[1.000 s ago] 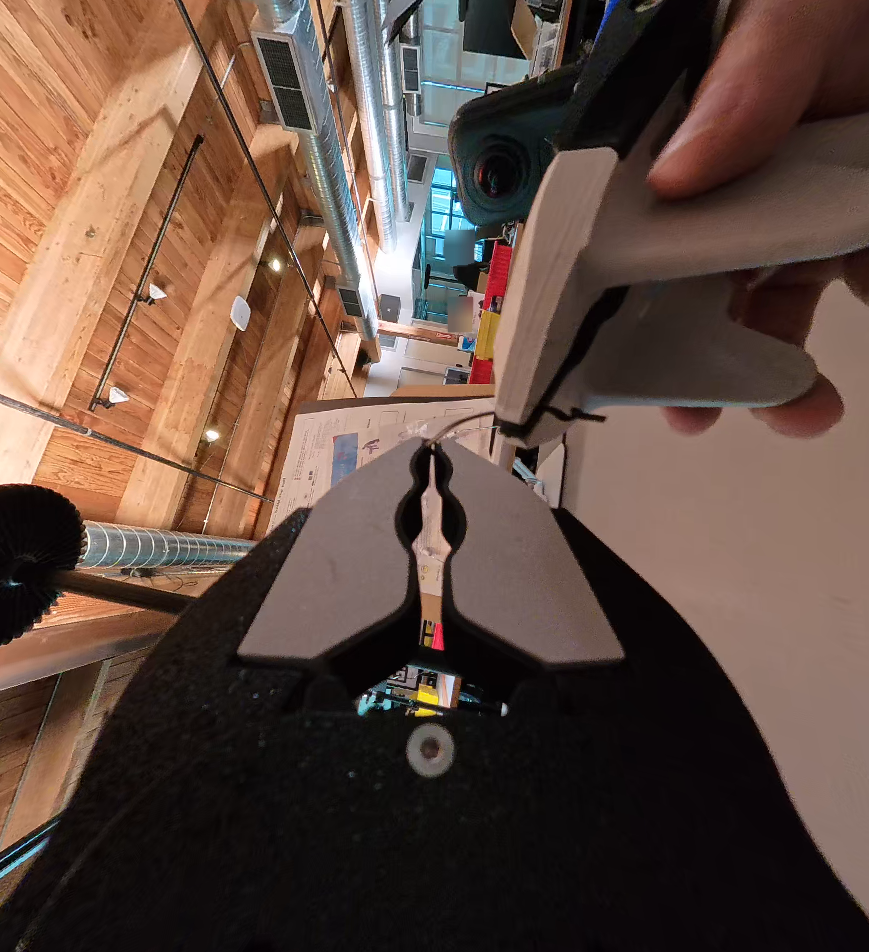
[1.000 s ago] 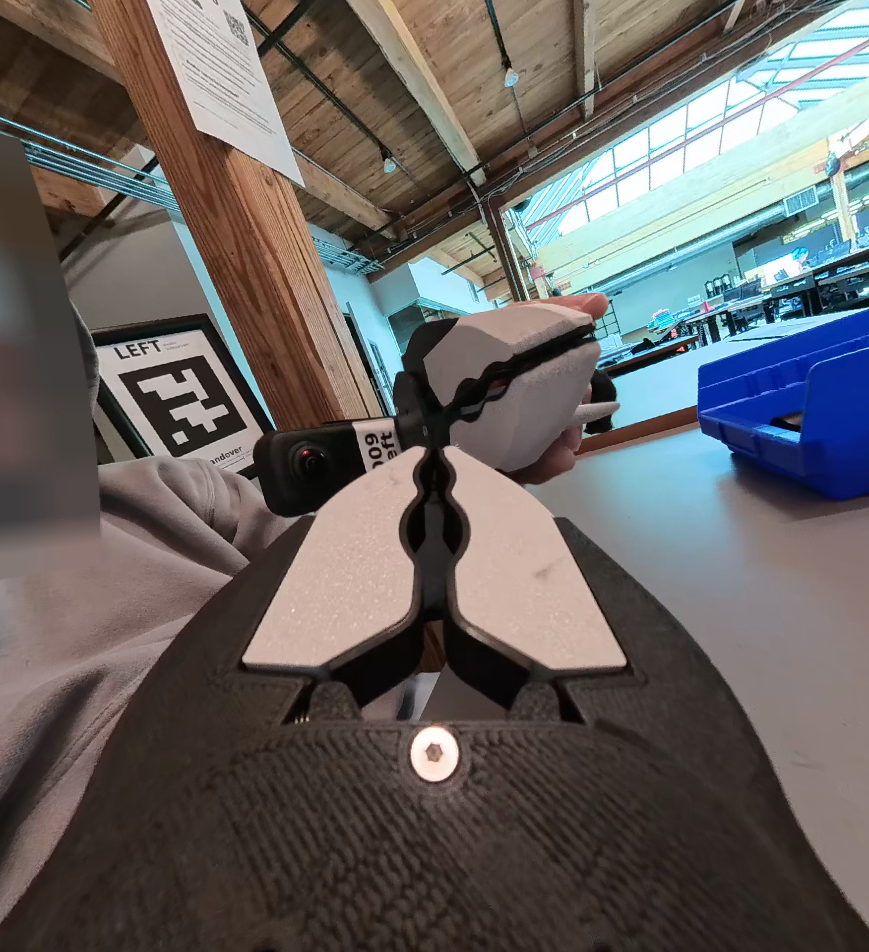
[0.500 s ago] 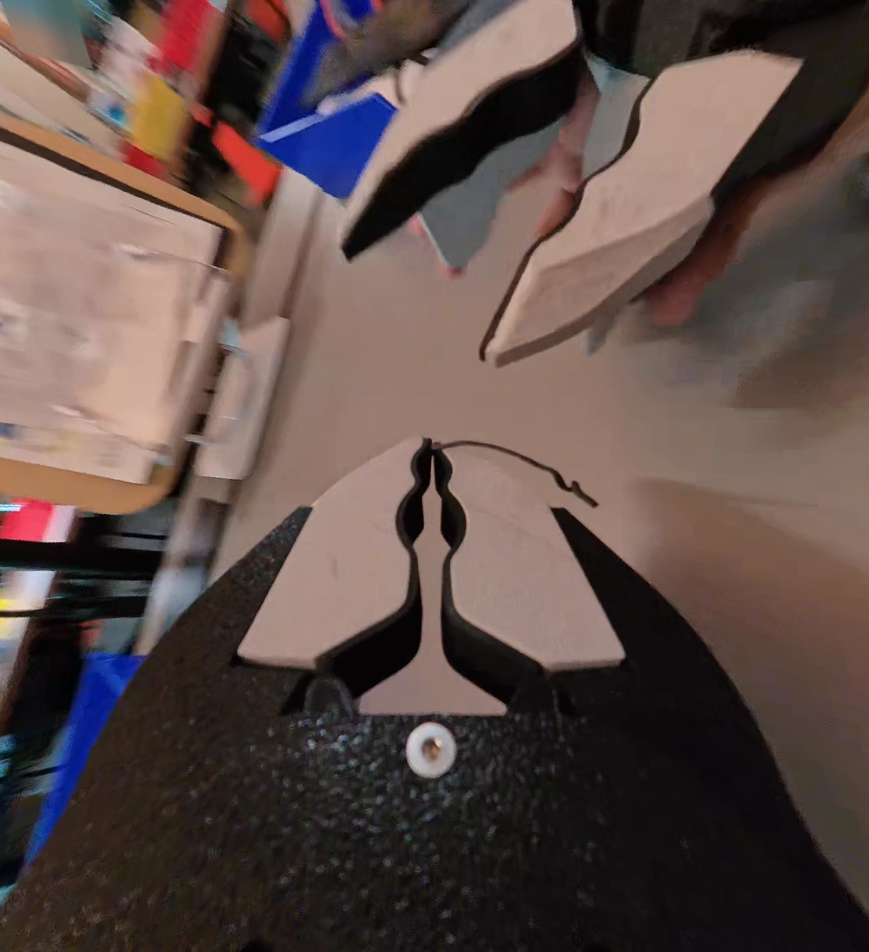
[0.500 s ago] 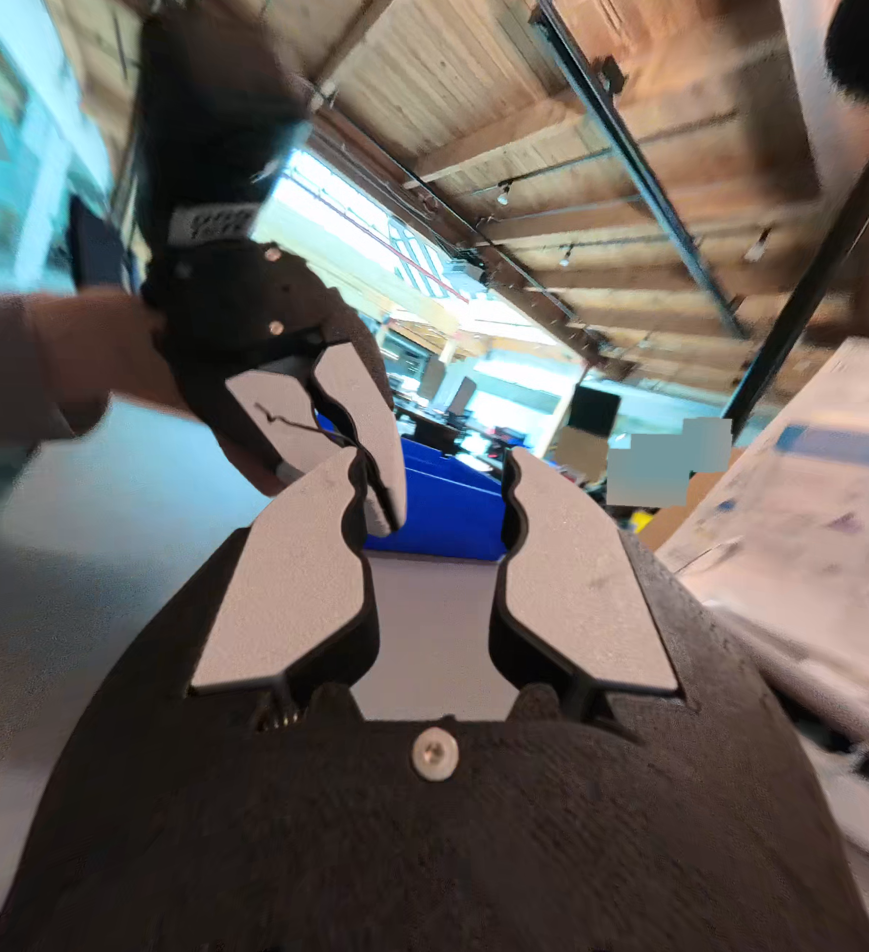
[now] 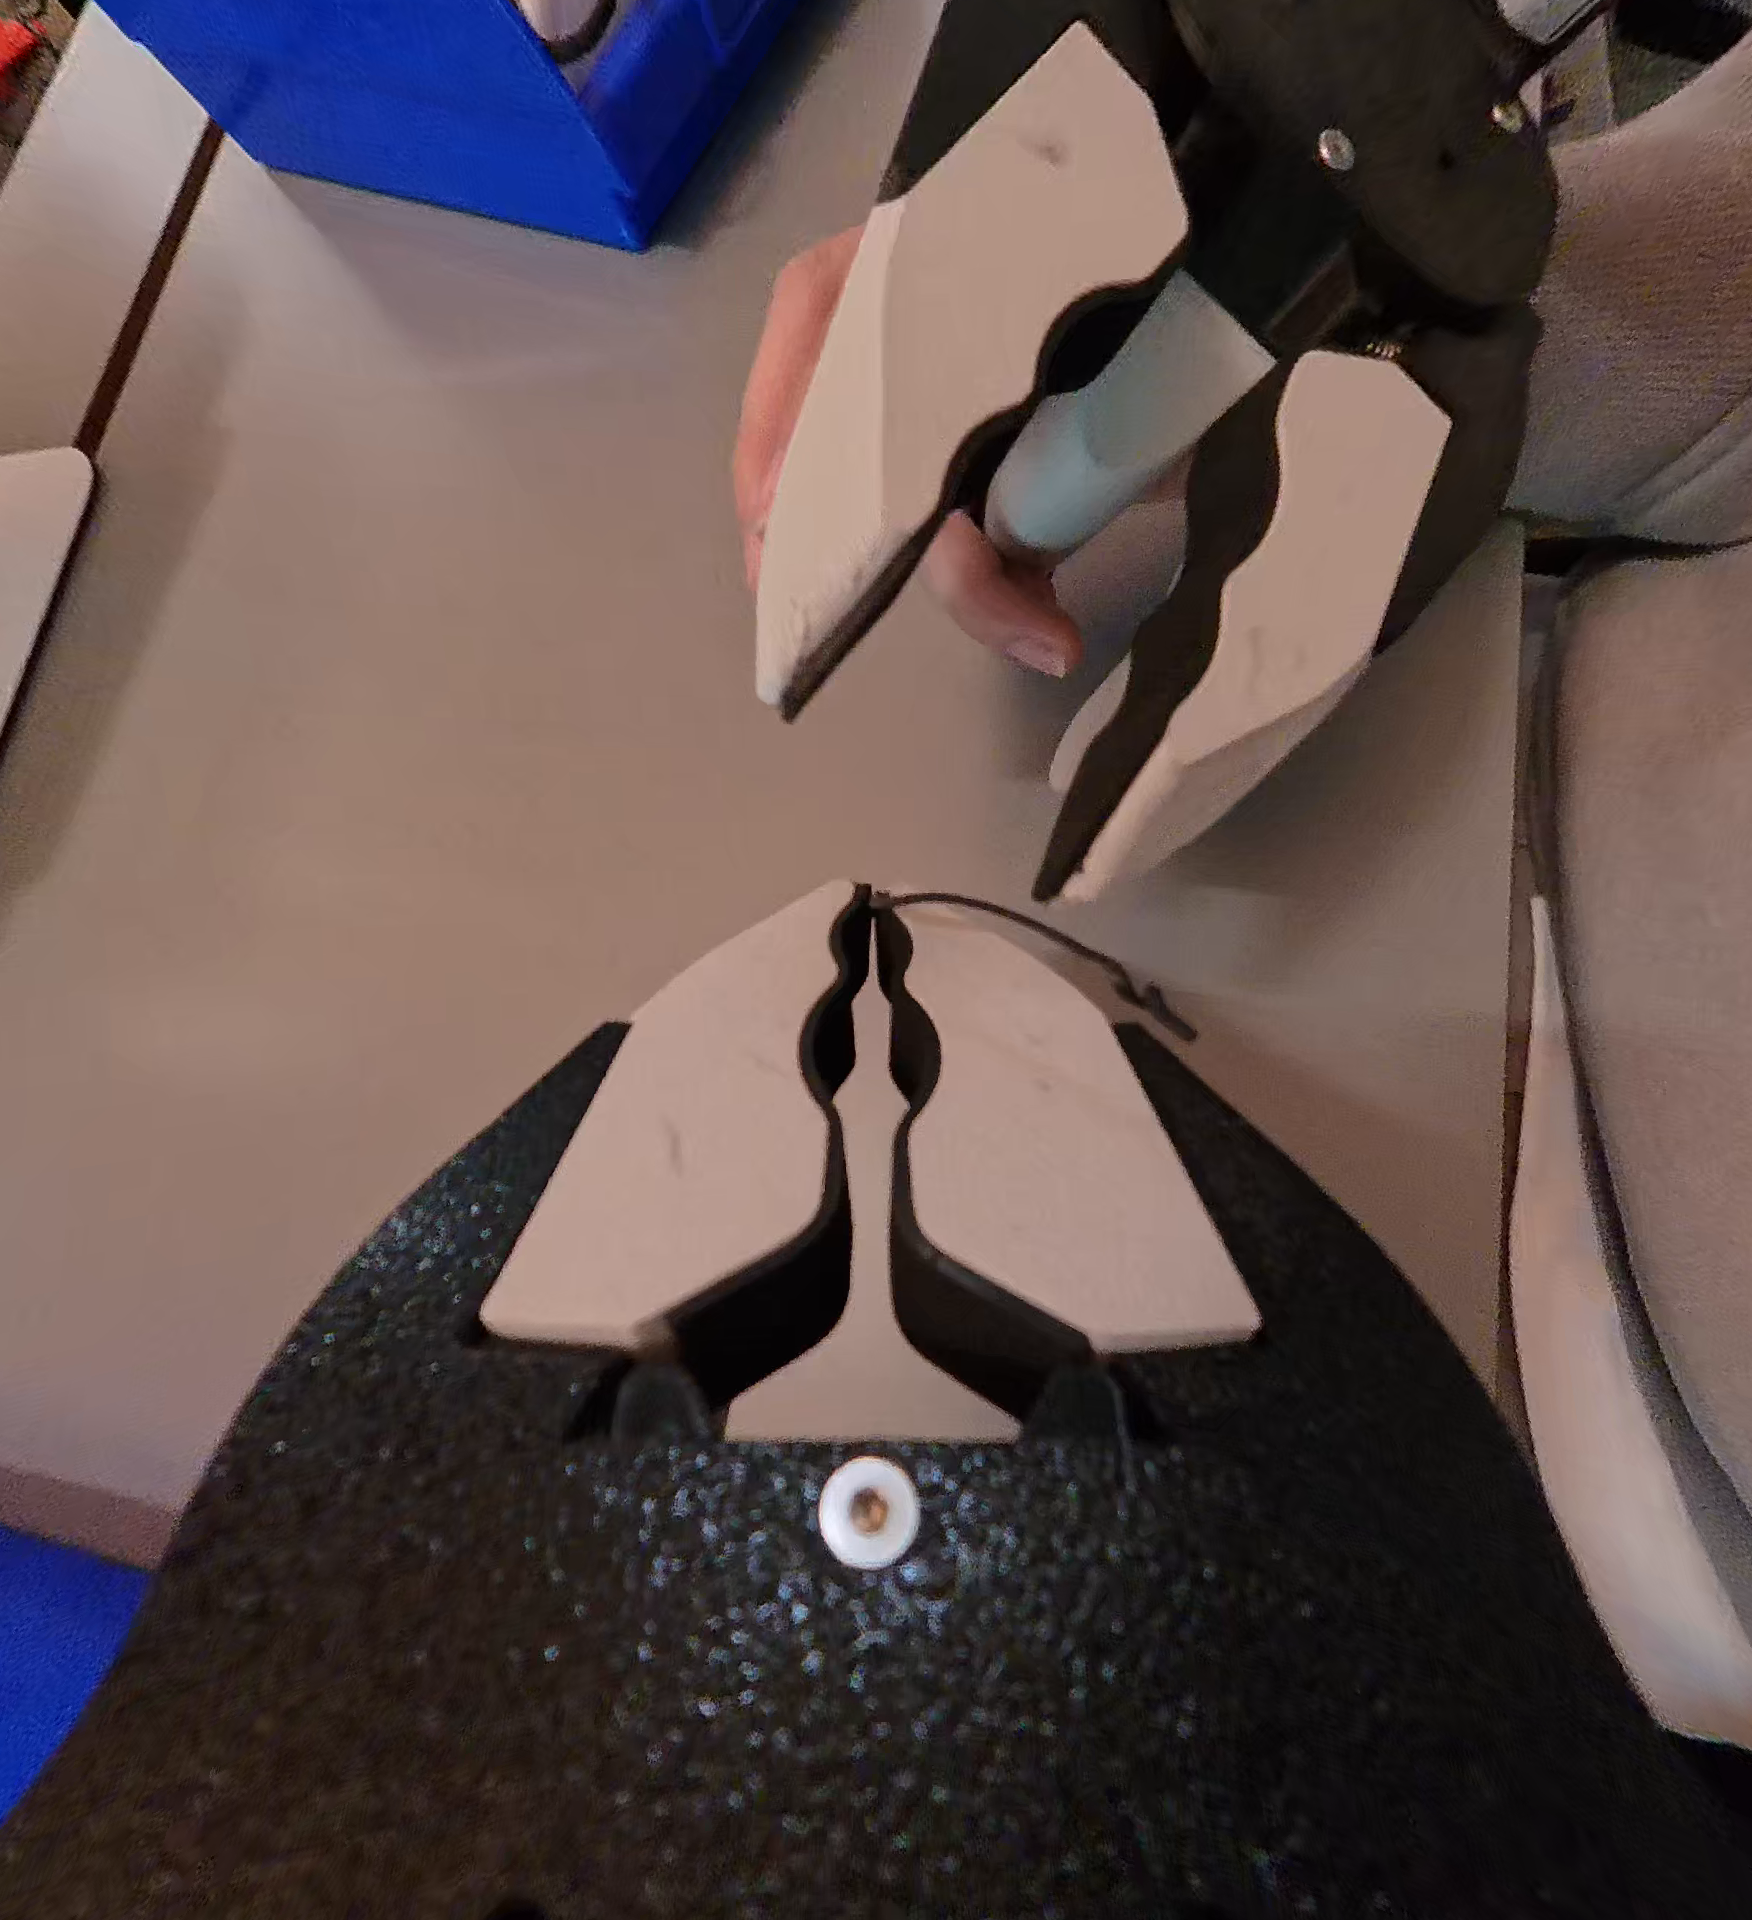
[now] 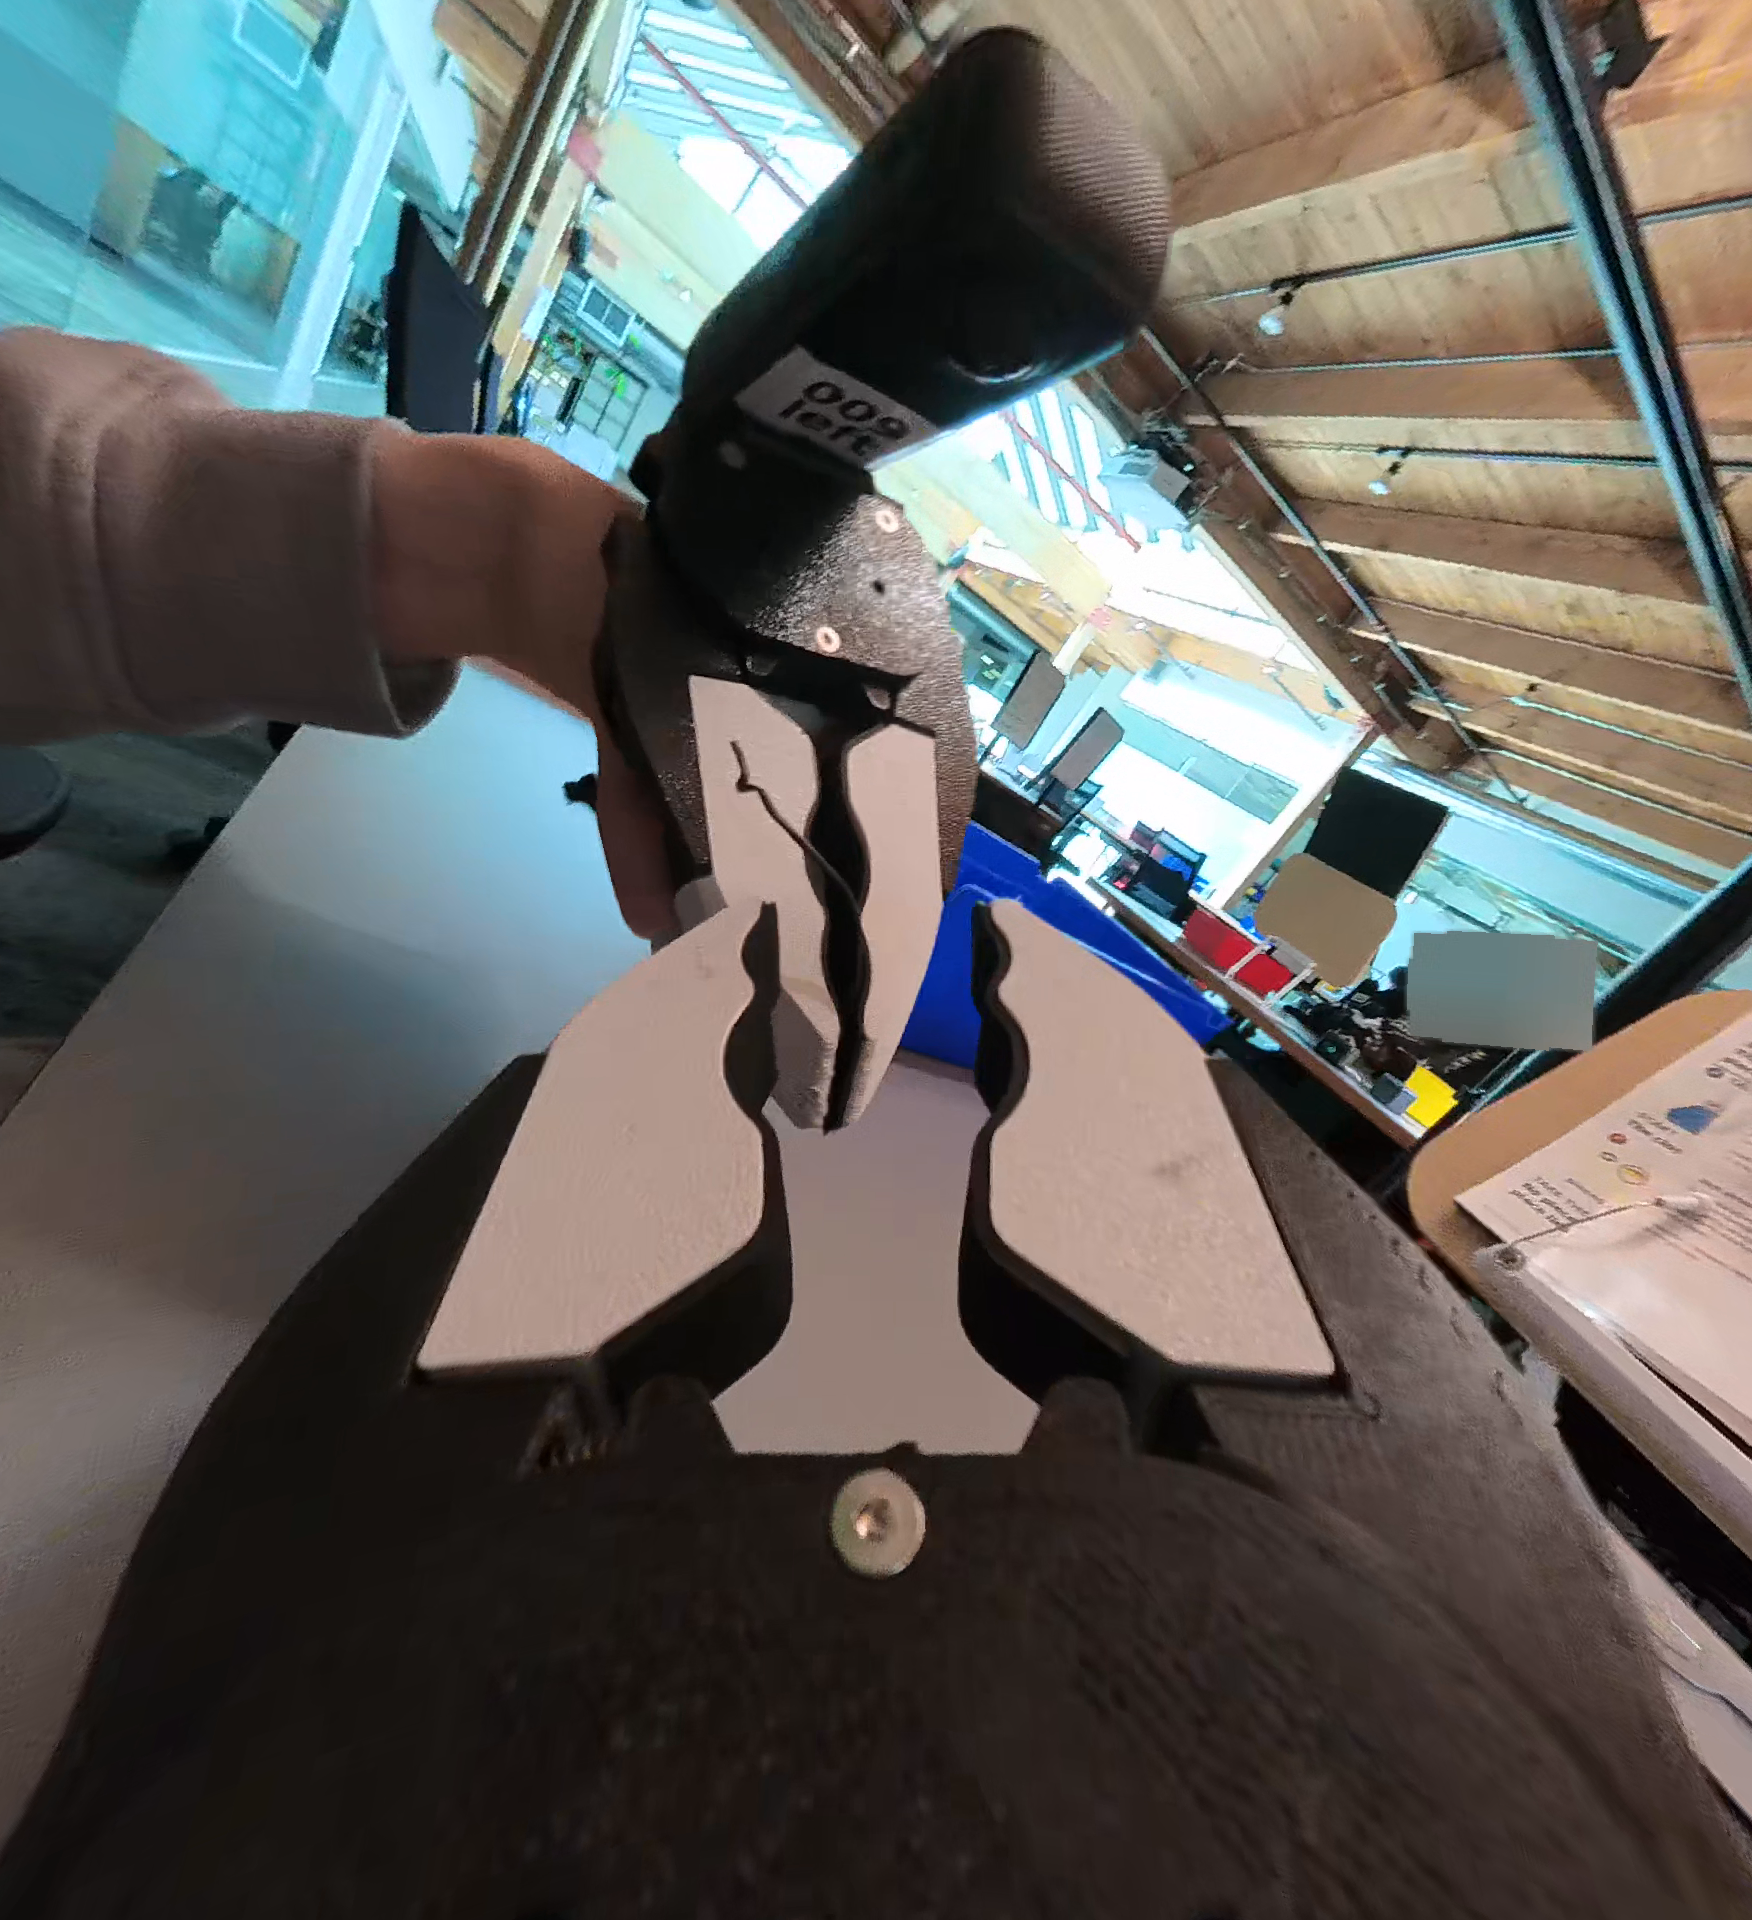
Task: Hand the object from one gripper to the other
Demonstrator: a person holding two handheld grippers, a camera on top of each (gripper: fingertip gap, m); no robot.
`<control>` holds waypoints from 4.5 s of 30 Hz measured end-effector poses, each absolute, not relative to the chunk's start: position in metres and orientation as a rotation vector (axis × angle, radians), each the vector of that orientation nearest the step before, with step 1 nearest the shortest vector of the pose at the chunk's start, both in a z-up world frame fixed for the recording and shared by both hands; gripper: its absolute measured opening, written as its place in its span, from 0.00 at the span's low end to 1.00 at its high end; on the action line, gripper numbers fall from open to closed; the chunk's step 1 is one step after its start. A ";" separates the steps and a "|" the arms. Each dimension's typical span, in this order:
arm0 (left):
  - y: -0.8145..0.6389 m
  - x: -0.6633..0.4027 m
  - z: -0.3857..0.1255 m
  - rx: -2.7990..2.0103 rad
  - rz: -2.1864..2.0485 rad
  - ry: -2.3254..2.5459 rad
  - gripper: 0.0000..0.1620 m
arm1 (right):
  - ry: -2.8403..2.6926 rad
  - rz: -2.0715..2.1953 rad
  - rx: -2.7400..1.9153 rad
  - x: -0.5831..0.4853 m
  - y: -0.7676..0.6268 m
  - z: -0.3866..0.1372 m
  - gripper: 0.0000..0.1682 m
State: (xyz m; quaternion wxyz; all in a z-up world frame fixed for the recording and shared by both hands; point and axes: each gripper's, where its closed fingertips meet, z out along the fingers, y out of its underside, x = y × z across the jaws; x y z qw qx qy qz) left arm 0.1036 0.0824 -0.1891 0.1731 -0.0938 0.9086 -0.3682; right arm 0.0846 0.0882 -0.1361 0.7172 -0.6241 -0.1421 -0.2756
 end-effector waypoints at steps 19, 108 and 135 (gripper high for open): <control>0.075 0.103 -0.189 -0.214 -1.053 2.548 0.02 | -0.264 -0.553 -1.413 0.091 0.089 -0.135 0.01; 0.057 0.031 -0.087 0.155 -2.189 2.209 0.04 | -0.117 0.878 -1.407 0.021 0.074 -0.140 0.00; 0.072 0.131 -0.085 -0.833 -1.749 1.771 0.01 | -0.128 -0.816 -1.441 0.124 0.079 -0.136 0.26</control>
